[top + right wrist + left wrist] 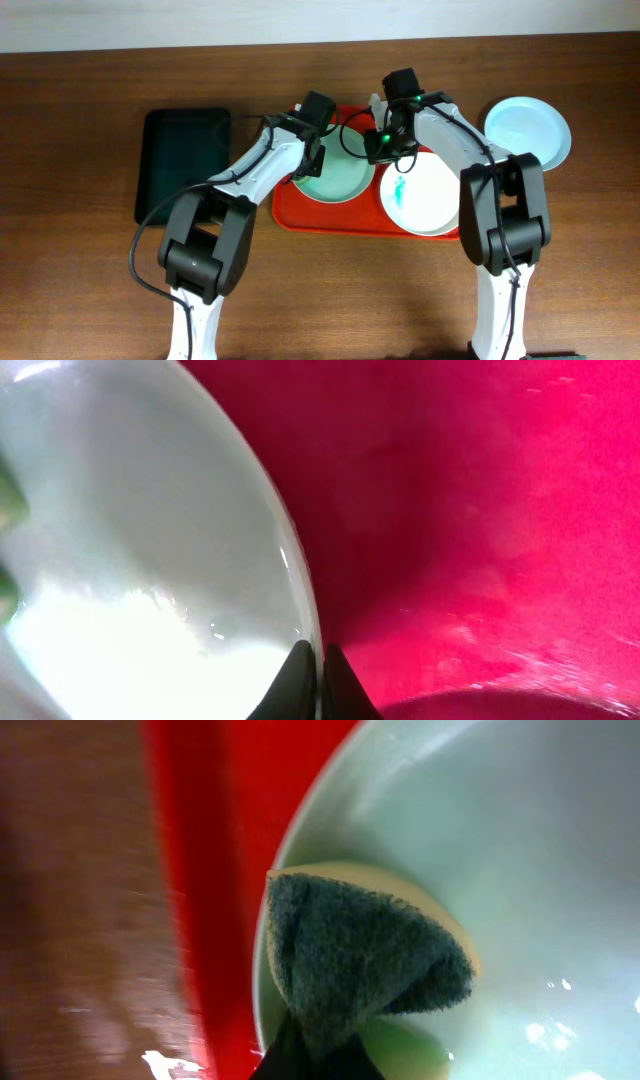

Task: Clean dirty plates on tray and stack at the side
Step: 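Scrub the moved plate with the sponge in the left gripper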

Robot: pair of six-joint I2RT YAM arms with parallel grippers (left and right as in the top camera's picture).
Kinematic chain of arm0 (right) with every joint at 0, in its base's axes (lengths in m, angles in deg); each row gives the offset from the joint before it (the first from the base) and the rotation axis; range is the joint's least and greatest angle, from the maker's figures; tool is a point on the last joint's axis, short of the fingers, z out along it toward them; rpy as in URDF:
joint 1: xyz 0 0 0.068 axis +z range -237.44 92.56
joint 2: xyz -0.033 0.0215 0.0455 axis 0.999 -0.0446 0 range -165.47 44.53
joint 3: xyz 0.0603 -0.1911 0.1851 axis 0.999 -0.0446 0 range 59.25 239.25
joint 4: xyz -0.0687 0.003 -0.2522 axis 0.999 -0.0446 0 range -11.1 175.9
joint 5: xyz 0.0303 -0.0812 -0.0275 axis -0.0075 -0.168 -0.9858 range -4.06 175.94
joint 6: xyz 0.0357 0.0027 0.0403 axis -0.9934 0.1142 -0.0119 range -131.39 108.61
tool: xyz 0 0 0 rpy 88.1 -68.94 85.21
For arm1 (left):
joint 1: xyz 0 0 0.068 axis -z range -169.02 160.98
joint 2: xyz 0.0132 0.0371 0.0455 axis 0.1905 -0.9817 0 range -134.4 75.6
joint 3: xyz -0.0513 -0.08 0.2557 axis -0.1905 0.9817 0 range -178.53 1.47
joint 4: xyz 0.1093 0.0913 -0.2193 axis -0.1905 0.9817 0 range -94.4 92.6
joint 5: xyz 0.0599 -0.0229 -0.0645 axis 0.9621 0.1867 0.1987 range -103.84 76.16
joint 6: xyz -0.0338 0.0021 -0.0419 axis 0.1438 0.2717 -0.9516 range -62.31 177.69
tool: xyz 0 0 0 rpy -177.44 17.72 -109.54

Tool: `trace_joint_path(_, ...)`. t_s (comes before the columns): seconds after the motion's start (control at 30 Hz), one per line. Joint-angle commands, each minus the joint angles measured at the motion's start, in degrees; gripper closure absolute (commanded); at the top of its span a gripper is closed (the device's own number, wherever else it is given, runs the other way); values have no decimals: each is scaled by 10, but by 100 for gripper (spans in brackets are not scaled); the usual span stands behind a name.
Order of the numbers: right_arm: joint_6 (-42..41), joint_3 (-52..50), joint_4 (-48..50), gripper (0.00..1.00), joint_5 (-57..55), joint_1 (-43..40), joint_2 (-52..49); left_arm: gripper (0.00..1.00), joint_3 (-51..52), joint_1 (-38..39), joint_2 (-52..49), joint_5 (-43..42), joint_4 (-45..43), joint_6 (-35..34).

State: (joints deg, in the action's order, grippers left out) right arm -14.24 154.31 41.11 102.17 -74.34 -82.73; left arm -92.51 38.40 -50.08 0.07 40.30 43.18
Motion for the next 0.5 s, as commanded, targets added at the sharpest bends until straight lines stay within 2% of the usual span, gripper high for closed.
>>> trace_joint_path(0.0, 5, 0, -2, 96, -30, -6, -6, 100, -33, -12, -4, 156, 8, 6)
trace_joint_path(0.03, 5, 0, -2, 96, -30, -6, -6, 100, -65, -12, -3, 74, 10, 6)
trace_joint_path(0.07, 5, 0, -3, 96, -30, -6, -6, 100, -87, -15, -3, -56, 8, 7)
trace_joint_path(0.1, 5, 0, -2, 96, -30, -6, -6, 100, -91, -22, -3, -256, -19, 7)
trace_joint_path(0.13, 5, 0, -2, 96, -30, -6, -6, 100, -90, -25, -8, -313, -27, 7)
trace_joint_path(0.27, 5, 0, -2, 96, -30, -6, -6, 100, -90, -24, -57, -299, -31, 7)
trace_joint_path(0.33, 5, 0, -3, 96, -30, -6, -6, 100, -90, -30, -78, -206, -17, 7)
trace_joint_path(0.37, 5, 0, -5, 96, -30, -6, -6, 100, -90, -33, -81, -136, 1, 7)
trace_joint_path(0.4, 5, 0, -3, 96, -30, -6, -6, 100, -90, -38, -80, -27, 30, 7)
trace_joint_path(0.47, 5, 3, -2, 96, -30, -6, -6, 100, -96, -40, -73, 23, 47, -4)
